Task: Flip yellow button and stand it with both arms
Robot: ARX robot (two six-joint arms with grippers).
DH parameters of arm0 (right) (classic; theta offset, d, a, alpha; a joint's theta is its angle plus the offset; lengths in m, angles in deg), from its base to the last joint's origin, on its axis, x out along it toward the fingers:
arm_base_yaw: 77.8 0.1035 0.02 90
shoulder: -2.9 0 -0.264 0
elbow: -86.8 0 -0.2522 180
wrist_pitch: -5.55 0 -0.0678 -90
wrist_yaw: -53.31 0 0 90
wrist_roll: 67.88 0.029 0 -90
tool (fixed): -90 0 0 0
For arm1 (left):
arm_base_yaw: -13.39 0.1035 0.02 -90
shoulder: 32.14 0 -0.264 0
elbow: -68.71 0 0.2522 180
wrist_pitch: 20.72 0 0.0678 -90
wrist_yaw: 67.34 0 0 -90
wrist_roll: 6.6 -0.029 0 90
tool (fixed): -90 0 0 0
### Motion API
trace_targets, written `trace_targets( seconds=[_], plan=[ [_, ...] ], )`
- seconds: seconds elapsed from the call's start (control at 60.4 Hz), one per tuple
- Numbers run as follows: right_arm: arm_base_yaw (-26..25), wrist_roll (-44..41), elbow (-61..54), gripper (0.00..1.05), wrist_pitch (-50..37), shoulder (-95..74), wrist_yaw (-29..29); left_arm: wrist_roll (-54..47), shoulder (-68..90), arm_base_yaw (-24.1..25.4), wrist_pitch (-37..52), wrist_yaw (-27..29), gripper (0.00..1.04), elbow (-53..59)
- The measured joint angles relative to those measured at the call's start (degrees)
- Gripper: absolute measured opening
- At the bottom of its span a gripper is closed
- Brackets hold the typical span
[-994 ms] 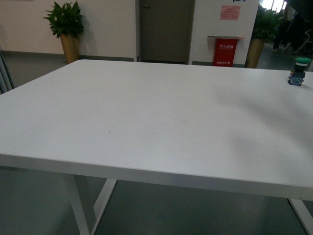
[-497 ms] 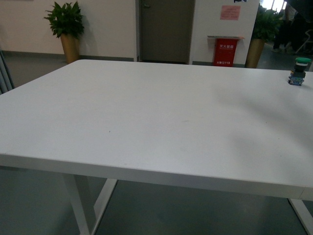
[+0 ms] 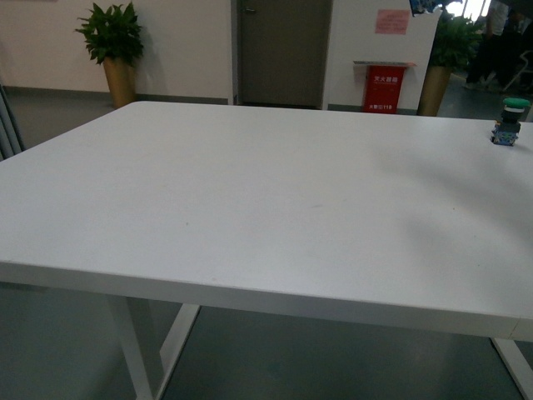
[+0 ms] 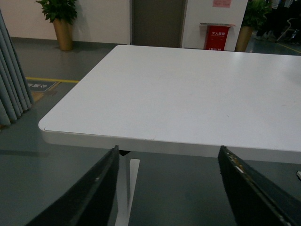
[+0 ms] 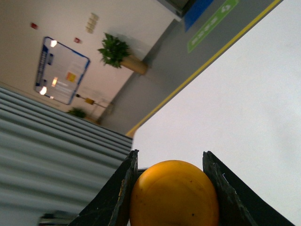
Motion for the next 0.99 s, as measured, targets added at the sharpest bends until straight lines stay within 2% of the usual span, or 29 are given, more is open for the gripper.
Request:
trace_targets(
  seconds=[0.099,0.199,0.431,0.514,0.563,0.729,0.994],
  plan=[
    [-2.4,-10.5,7.3,0.35,6.7,-3.8,-1.5,0.0,0.0,0.0,0.0,0.0,0.86,0.0],
    [-5.5,-26.8,15.7,0.35,12.2,-8.7,-4.6,-0.1,0.0,0.0,0.0,0.0,1.00,0.0],
    [-12.7,-55.6,30.4,0.35,18.5,-17.6,-5.2,0.0,0.0,0.0,0.0,0.0,0.99,0.0],
    [-15.5,-67.4,35.0,0.35,23.2,-20.8,-3.2,0.0,0.0,0.0,0.0,0.0,0.99,0.0],
    [-16.6,-71.7,37.0,0.35,25.6,-22.4,-3.0,0.0,0.0,0.0,0.0,0.0,0.99,0.0],
    [-18.3,-76.2,41.5,0.35,31.8,-27.2,-3.2,0.0,0.0,0.0,0.0,0.0,0.99,0.0],
    [-18.4,-68.8,45.0,0.35,37.6,-32.3,-6.0,0.0,0.0,0.0,0.0,0.0,0.99,0.0]
  ],
)
